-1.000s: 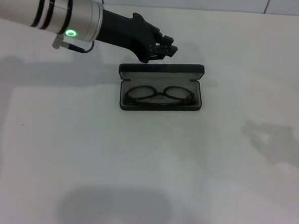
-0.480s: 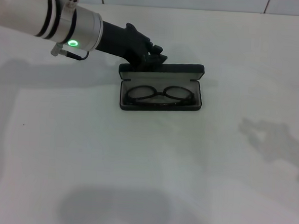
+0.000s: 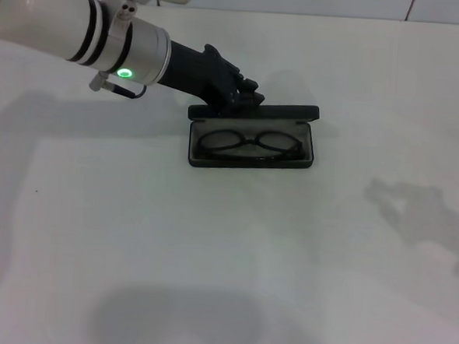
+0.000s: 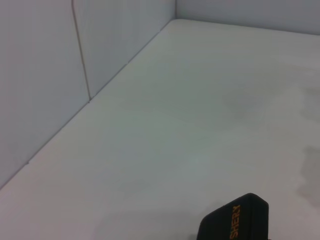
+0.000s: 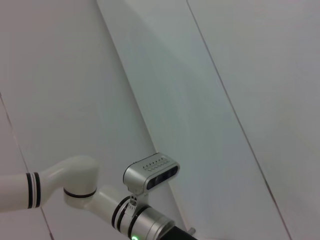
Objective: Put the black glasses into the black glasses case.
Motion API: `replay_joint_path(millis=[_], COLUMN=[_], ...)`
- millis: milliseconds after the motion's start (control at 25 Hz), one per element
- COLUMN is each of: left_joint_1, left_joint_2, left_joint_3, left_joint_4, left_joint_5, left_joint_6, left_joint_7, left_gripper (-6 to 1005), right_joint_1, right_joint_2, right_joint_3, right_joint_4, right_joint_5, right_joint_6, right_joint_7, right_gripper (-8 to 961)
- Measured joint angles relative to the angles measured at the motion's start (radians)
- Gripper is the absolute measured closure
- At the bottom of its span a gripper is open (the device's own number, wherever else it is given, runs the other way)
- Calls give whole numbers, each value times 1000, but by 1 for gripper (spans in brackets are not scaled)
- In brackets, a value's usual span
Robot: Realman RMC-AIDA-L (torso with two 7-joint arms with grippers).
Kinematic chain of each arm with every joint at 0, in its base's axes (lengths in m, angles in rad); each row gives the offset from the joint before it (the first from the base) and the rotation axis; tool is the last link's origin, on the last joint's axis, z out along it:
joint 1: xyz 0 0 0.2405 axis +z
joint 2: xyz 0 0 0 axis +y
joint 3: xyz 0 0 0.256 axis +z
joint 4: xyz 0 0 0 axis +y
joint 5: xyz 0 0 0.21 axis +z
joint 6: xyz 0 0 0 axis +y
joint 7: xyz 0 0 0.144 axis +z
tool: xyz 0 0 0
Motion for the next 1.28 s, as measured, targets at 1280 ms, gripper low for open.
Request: replay_joint_path(millis=[1280], left_joint_1=[211], left_joint_2=[-7], left_joint_3=[9], left_joint_4=[261], left_joint_5=[-339], left_joint_6=[529], left_joint_7=[-48], left_gripper=[782], right_joint_1=[38], right_joint_2=[-3], right_joint_3=[-14], right_joint_4=[-36], right_joint_5=[-74], right_joint_6=[-93], right_joint_7=[-1], right_gripper=[733])
